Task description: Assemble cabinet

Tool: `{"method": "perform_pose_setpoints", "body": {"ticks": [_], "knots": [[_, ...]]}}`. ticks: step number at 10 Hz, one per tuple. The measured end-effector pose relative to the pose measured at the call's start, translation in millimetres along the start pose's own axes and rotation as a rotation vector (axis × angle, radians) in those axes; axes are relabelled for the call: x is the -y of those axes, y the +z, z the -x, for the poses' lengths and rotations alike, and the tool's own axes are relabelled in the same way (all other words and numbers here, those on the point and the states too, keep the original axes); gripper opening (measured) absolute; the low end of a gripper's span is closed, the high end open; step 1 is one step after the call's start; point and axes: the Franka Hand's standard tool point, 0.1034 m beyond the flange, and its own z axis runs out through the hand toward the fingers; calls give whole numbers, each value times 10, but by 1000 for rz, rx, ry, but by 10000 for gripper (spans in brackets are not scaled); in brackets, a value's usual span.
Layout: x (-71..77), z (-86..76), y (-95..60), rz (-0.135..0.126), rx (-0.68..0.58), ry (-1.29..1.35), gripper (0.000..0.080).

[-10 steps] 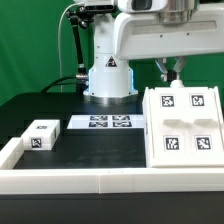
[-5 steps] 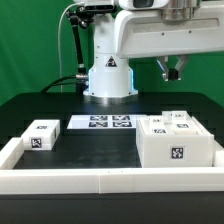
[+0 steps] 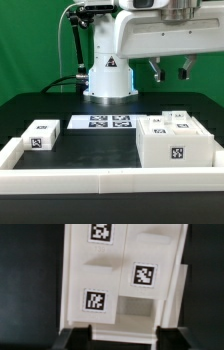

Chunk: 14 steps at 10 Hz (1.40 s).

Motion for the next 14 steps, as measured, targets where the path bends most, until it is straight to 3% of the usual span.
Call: {"method": "perform_pose_setpoints", "body": {"ticks": [1, 2, 3, 4, 5, 10, 14], "knots": [[4, 107, 44, 1, -4, 9, 604], [43, 280, 97, 3, -5, 24, 604], [78, 432, 136, 4, 4, 44, 729], [105, 580, 192, 6, -2, 58, 777], [124, 734, 280, 9, 8, 71, 777], [62, 712, 305, 3, 4, 14, 796], [235, 1199, 704, 21, -54, 71, 796]]}}
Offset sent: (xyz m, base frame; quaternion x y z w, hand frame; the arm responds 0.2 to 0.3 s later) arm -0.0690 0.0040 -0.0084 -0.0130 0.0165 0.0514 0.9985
